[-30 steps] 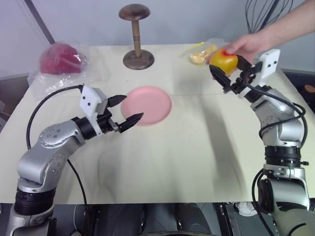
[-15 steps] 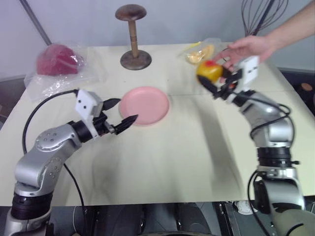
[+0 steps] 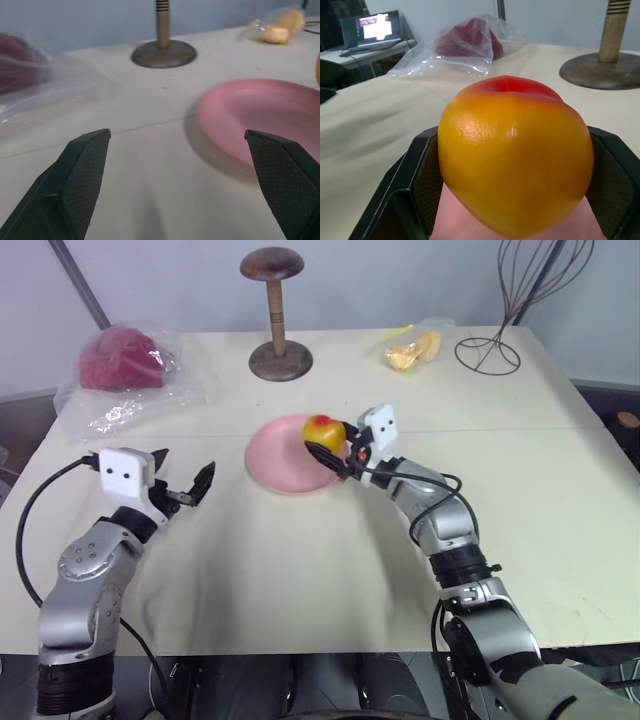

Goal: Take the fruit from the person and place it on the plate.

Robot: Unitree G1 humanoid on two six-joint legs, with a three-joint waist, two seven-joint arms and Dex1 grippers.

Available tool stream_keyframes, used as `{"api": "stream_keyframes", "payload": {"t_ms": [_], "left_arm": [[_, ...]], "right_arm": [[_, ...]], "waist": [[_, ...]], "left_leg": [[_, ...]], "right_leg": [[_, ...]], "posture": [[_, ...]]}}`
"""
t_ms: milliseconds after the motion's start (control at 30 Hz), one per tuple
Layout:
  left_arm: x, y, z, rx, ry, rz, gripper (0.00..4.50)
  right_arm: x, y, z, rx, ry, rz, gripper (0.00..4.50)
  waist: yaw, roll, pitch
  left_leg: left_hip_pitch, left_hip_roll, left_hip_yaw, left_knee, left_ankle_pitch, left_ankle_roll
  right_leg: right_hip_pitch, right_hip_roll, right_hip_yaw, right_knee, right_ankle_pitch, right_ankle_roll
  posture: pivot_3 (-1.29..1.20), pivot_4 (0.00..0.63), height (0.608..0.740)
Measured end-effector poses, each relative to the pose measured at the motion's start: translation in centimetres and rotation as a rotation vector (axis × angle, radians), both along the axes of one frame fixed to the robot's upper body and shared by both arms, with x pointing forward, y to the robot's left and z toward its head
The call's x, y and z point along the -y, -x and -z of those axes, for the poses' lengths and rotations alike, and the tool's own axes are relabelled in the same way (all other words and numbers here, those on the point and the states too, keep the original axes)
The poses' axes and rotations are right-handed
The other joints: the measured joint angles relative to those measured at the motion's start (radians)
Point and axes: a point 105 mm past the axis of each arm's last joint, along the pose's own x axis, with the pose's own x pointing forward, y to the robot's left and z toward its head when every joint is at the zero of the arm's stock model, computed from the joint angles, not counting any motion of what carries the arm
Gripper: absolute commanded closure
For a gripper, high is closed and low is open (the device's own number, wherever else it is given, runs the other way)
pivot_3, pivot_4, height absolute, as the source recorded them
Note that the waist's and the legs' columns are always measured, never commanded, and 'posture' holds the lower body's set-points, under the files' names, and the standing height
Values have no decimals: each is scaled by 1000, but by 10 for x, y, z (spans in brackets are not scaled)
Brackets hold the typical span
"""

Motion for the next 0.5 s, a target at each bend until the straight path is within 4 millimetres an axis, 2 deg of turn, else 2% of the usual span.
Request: {"api": "stream_keyframes", "payload": {"t_ms": [33, 100, 133, 400, 500], "left_arm": [[0, 0, 0, 0, 0, -2, 0], [-1, 1, 0, 2, 0, -6, 0], [-2, 1, 0, 3, 1, -8, 0], [-5, 1, -2, 16, 8, -23, 0], [-5, -2, -5, 36, 14, -32, 0]], "right_arm": [[0, -1, 1, 1, 0, 3, 1316], [2, -3, 3, -2, 0, 10, 268], [3, -3, 3, -3, -4, 10, 20], [4, -2, -5, 14, -16, -17, 20], [5, 3, -17, 52, -6, -52, 20]], "waist": [[0, 0, 0], [-1, 0, 0], [-1, 0, 0], [-2, 0, 0], [0, 0, 0]], "left_leg": [[0, 0, 0, 0, 0, 0], [0, 0, 0, 0, 0, 0], [0, 0, 0, 0, 0, 0], [0, 0, 0, 0, 0, 0], [0, 0, 0, 0, 0, 0]], "right_leg": [[0, 0, 0, 0, 0, 0], [0, 0, 0, 0, 0, 0], [0, 0, 0, 0, 0, 0], [0, 0, 0, 0, 0, 0], [0, 0, 0, 0, 0, 0]], "posture": [[0, 150, 740], [0, 150, 740], [0, 150, 740], [0, 150, 740], [0, 150, 740]]}}
